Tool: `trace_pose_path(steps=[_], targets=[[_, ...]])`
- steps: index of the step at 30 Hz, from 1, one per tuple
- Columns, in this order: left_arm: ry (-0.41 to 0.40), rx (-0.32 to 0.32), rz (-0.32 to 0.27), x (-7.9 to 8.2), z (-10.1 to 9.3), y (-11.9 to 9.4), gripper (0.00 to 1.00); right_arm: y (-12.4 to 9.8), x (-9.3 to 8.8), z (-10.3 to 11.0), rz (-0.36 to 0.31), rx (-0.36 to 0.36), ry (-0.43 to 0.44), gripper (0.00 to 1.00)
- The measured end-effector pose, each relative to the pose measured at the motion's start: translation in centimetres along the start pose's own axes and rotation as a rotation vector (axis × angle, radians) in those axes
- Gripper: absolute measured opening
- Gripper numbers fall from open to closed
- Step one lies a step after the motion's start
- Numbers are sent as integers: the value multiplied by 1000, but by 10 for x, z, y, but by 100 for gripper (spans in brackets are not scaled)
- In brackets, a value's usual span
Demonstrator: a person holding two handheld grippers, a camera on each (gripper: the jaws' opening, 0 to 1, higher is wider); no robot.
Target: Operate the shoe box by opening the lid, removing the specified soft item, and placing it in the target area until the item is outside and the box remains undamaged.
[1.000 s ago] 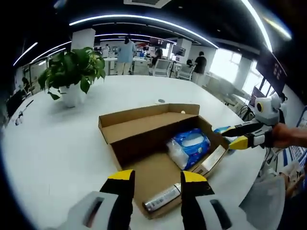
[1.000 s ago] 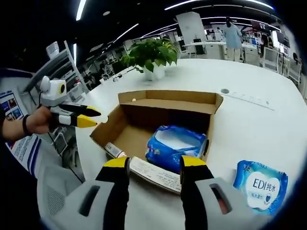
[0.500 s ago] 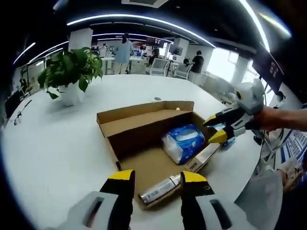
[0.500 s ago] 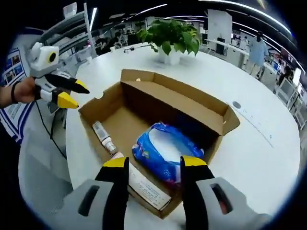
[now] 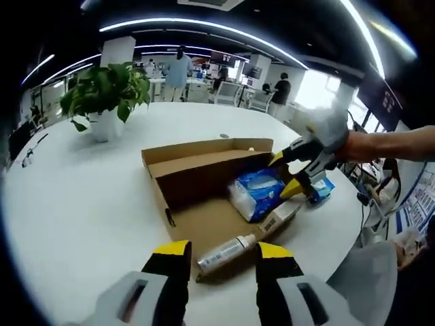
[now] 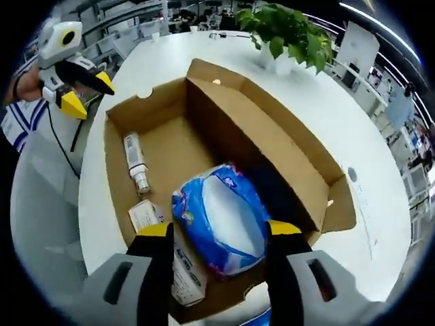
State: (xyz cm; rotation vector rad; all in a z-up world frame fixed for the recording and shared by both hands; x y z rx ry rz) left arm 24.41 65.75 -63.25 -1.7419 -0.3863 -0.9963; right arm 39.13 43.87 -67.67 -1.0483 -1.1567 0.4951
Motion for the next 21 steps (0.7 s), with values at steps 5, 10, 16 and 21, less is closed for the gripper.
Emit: trace_pose_path(steps=[5,10,16,21], targets=[[-23,11,-3,-5,0,-7,38,11,-1,-2,53,16,-45,55],[-33,27,-10,-6,3,-13,38,22,0,-7,86,26,-68,56],[-33,42,-15,-3,7,-18,38,38,0,-13,155,10,-131,58],[-41,49,-16,-5,8,-19,38,45,-7,-12,243,-14,-297,59]])
Point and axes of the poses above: the point that each gripper's makers call its tool centre point, and the gripper's own axes: y roughly forward along the fingers, z roughly to its left, x roughly out of its top, the point moved 6 cm from there along -y, roughly backward along the fingers, and after that the axes turned 10 degrees about y, right-handed, at the moved point
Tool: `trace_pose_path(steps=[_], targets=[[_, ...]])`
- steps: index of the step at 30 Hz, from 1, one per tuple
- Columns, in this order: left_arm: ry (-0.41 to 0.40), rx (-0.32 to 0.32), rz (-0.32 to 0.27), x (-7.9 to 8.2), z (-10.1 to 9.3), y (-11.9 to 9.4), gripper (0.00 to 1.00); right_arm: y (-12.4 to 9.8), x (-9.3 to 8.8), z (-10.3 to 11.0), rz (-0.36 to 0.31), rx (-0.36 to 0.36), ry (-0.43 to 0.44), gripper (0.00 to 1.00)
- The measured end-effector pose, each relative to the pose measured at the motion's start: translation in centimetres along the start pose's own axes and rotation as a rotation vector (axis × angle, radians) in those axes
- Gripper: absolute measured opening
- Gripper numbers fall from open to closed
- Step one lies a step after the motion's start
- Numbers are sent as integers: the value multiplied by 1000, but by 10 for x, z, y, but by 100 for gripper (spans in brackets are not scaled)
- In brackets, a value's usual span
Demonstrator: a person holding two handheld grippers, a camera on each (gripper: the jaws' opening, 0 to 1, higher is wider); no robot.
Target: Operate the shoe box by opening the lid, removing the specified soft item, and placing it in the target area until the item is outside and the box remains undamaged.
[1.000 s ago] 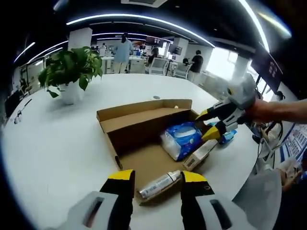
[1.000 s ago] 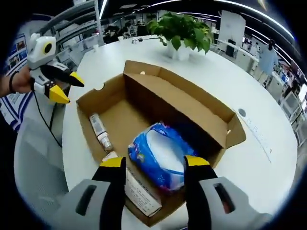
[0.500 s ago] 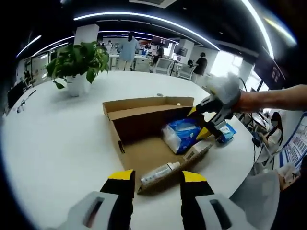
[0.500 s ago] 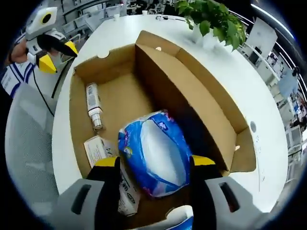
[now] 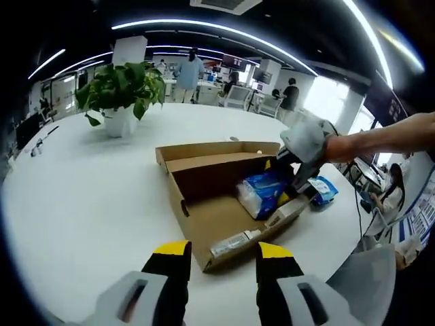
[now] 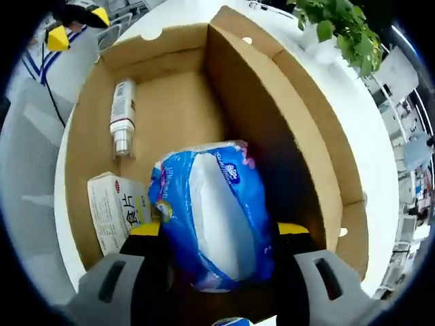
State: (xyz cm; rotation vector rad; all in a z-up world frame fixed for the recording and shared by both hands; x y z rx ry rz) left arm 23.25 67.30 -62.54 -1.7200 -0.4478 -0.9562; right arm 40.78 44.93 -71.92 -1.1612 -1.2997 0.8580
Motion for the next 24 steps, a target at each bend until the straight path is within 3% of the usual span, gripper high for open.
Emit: trace_pose_path(steps=[8,15,20,24], targets=[[-3,0,5,-1,-3,1,38,16,3,2,9,14,5,59],[-21,-3,1,-2,-6,1,38,14,1,0,14,50,15,58],[-38,1,1,-6,-7,0,37,12,1,6,16,42,38,49],[-61,2,-2,-9,-6,1,36,11,3,12,-48,30,122,35]])
Point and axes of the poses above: the point that each gripper's makers call its tool centre point, and the gripper's own axes: y roughly forward along the fingers, z roughly to its left, x roughly out of its top, the point moved 6 cm from there along -y, roughly backward along the fingers, and after that the axes turned 10 degrees about y, right-handed, at the moved point
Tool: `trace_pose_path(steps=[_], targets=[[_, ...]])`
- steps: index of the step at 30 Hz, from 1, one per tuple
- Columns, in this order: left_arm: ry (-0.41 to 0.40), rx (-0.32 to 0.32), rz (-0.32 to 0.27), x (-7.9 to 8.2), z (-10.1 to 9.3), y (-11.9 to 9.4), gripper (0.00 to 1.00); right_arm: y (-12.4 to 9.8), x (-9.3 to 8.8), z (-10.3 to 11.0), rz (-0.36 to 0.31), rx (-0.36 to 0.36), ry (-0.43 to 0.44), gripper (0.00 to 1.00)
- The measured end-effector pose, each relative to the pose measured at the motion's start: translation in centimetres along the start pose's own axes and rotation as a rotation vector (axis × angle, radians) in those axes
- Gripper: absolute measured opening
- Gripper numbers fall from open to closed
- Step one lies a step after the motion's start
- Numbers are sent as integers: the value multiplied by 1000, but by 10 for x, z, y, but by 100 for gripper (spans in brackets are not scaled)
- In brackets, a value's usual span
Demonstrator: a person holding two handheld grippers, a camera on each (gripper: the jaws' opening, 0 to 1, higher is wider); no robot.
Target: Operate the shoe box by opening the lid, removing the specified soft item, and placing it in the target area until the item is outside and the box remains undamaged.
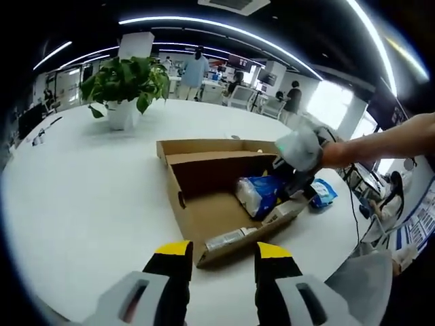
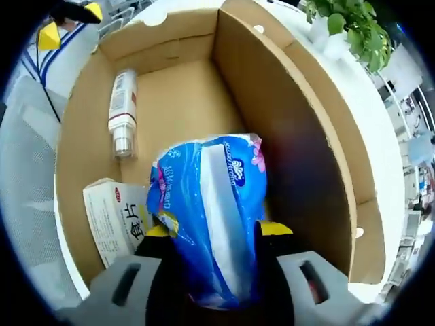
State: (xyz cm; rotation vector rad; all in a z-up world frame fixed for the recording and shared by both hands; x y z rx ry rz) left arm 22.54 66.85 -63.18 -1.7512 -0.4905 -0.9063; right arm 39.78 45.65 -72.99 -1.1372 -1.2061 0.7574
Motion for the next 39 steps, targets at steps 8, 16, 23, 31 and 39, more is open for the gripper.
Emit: trace_pose_path(steps=[8,16,23,31,39], targets=[[-1,-9,-11,3,-2,0,35,-9,2,5,-52,-34,31,27],[6,-11,-20,3,0,-3,35,-22,10,5,-113,-72,50,27],[7,-18,-27,3,-2,-5,35,-35,12,6,-129,-89,42,27],[32,-34,-28,6,-6,-3,36,-60,15,8,-165,-129,-16,27],[82,-51,-16,11,-10,5,41,-92,22,8,-238,-175,-18,27]])
Point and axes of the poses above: the point that each gripper's makers call its tool centre point, and the gripper's own axes: y roughly forward along the fingers, z roughly to its left, x roughly out of its top, the point moved 6 cm from there along -y, roughly backward along the fingers, and after that the axes turned 10 degrees about y, right-handed, at the moved point
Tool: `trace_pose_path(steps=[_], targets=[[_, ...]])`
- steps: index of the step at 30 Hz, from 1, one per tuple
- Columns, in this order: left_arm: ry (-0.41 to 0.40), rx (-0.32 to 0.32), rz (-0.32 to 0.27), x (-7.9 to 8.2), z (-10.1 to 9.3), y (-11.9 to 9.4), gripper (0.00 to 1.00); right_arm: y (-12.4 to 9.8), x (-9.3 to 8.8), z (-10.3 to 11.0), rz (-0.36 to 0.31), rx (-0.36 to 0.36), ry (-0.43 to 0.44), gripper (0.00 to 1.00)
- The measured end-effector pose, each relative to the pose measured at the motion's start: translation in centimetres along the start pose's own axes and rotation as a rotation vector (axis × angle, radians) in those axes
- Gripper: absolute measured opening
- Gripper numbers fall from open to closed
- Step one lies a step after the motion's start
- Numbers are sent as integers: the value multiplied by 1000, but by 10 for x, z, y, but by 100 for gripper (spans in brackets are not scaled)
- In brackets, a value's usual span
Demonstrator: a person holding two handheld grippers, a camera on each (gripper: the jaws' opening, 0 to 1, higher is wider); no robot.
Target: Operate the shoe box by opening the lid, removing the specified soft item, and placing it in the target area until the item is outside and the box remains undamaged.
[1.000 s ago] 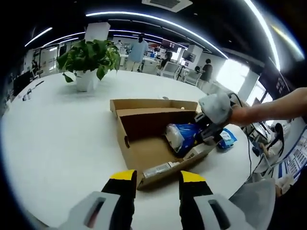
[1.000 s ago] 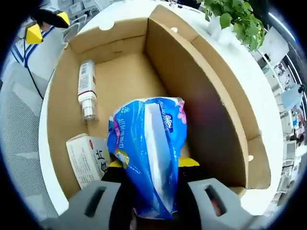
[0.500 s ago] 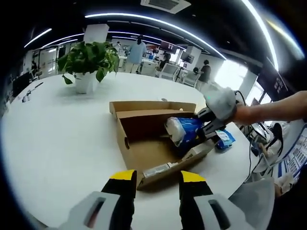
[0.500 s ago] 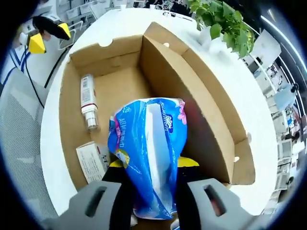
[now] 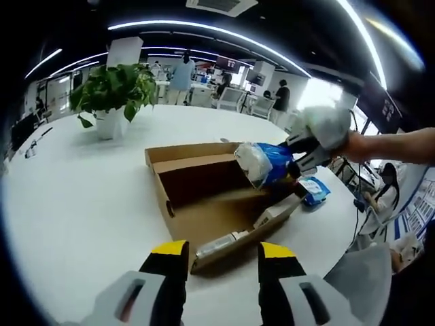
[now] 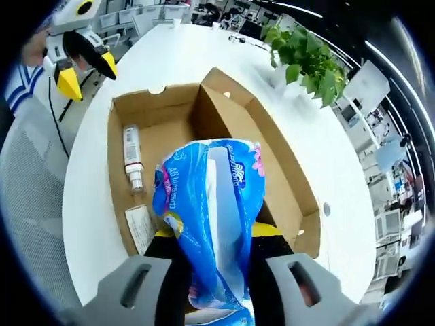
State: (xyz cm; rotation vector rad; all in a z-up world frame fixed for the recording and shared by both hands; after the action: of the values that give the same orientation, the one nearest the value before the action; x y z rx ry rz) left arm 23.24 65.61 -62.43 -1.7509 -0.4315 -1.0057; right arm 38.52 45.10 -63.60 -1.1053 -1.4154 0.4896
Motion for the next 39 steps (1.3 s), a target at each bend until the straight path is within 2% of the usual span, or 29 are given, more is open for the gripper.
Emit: trace_pose_path(steps=[3,8,18,24,30,39], targets=[[10,-11,2,2,0,4,42,-13,1,-1,-12,-29,-39,27],[15,-22,6,4,-3,9,43,-35,-4,-5,-23,-63,-49,27],[48,-56,15,13,-17,22,43,-71,-19,-18,-53,-131,-29,27],[62,-75,15,20,-27,30,43,-89,-50,-22,-31,-166,3,27],[84,-92,19,28,-37,37,43,-102,-75,-24,-26,-169,54,27],[107,-116,26,38,-59,52,43,-126,-126,-29,5,-199,131,28]])
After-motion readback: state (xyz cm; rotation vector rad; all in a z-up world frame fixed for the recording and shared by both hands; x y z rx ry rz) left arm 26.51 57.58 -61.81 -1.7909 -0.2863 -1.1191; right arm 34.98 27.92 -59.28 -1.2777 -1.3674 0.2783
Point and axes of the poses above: the point that each gripper's makers call its tool centre point, and the gripper's own axes: y roughly forward along the fingers, z roughly to its left, x roughly out of its top, the point moved 6 cm from there along -y, roughly backward along the fingers, and after that the axes turned 10 degrees about y, right-handed, at the moved point
